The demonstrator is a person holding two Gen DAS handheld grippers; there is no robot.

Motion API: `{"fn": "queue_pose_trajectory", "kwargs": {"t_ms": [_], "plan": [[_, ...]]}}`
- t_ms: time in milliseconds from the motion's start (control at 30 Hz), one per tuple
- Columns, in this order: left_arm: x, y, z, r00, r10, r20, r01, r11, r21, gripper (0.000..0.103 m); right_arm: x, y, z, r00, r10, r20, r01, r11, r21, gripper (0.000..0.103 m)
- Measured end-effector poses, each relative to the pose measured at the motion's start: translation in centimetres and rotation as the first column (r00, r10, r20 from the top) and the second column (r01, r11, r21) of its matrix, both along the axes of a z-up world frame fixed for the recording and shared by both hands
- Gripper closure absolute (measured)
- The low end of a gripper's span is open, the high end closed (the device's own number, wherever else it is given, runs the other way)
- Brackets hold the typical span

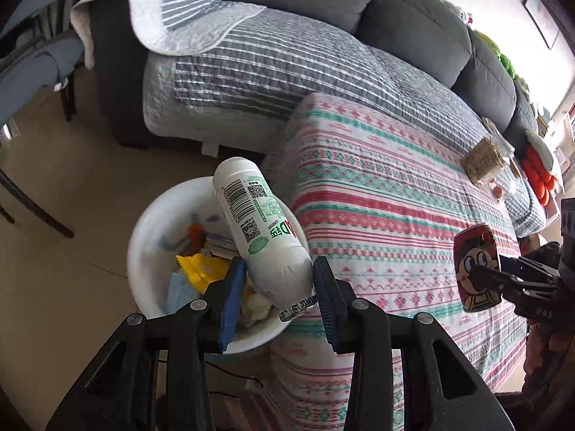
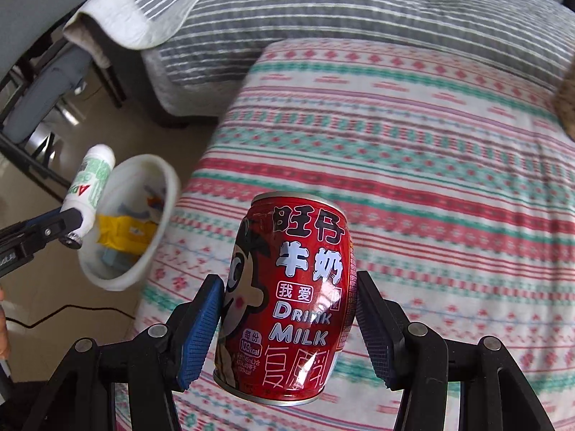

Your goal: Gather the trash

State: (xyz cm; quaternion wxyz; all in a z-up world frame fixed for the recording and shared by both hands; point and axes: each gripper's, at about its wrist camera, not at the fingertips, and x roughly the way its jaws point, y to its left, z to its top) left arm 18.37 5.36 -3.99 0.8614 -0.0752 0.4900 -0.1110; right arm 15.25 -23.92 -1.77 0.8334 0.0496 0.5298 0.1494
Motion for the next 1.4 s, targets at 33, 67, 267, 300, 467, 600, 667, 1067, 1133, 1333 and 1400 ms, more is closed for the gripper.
{"fn": "queue_pose_trajectory", "kwargs": {"t_ms": [33, 67, 267, 300, 467, 600, 667, 1067, 1133, 1333, 1400], "plan": [[0.2, 0.4, -0.2, 1.000, -0.003, 0.001, 0.003, 1.000, -0.001, 0.061, 0.1, 0.8, -0.1, 1.000, 0.016, 0.002, -0.016, 1.000, -0.003, 0.040], [0.5, 0.6, -0.7, 1.000, -0.011, -0.003, 0.011, 1.000, -0.007, 0.061, 0.2, 1.6, -0.2, 1.000, 0.029, 0.003, -0.029, 1.000, -0.007, 0.040], [0.8, 2.4, -2.0, 0.998, 0.051, -0.030, -0.050, 0.997, 0.058, 0.030, 0.9, 4.9, -1.4, 0.998, 0.064, -0.016, -0.064, 0.998, -0.007, 0.040], [0.7, 2.8, -2.0, 0.998, 0.060, -0.028, -0.058, 0.996, 0.068, 0.026, 1.0, 5.4, -1.5, 0.997, 0.070, -0.017, -0.070, 0.998, -0.008, 0.040], [-0.3, 5.7, -2.1, 0.991, 0.131, -0.026, -0.127, 0.983, 0.135, 0.016, 1.3, 7.6, -1.9, 0.995, 0.100, -0.013, -0.100, 0.995, -0.003, 0.040], [-1.2, 7.7, -2.2, 0.985, 0.172, -0.017, -0.166, 0.970, 0.178, 0.011, 1.8, 9.8, -2.2, 0.992, 0.127, -0.008, -0.127, 0.992, 0.012, 0.040], [-1.7, 8.7, -2.4, 0.983, 0.182, -0.017, -0.176, 0.966, 0.191, 0.009, 2.2, 11.0, -2.5, 0.990, 0.141, -0.004, -0.141, 0.990, 0.022, 0.040], [-4.1, 13.7, -3.1, 0.974, 0.226, -0.018, -0.216, 0.948, 0.233, 0.008, 4.8, 17.2, -4.1, 0.982, 0.186, 0.031, -0.189, 0.969, 0.161, 0.037], [-4.4, 14.2, -3.1, 0.973, 0.231, -0.018, -0.221, 0.948, 0.228, 0.008, 5.1, 17.5, -4.2, 0.982, 0.186, 0.037, -0.189, 0.965, 0.183, 0.021], [-4.9, 13.7, -2.7, 0.977, 0.215, -0.017, -0.205, 0.951, 0.234, 0.002, 4.7, 16.6, -2.9, 0.986, 0.155, 0.061, -0.163, 0.975, 0.152, 0.016], [-5.1, 12.9, -2.3, 0.980, 0.200, -0.010, -0.193, 0.953, 0.235, 0.002, 4.4, 15.1, -2.0, 0.992, 0.115, 0.046, -0.121, 0.975, 0.185, 0.016]]}}
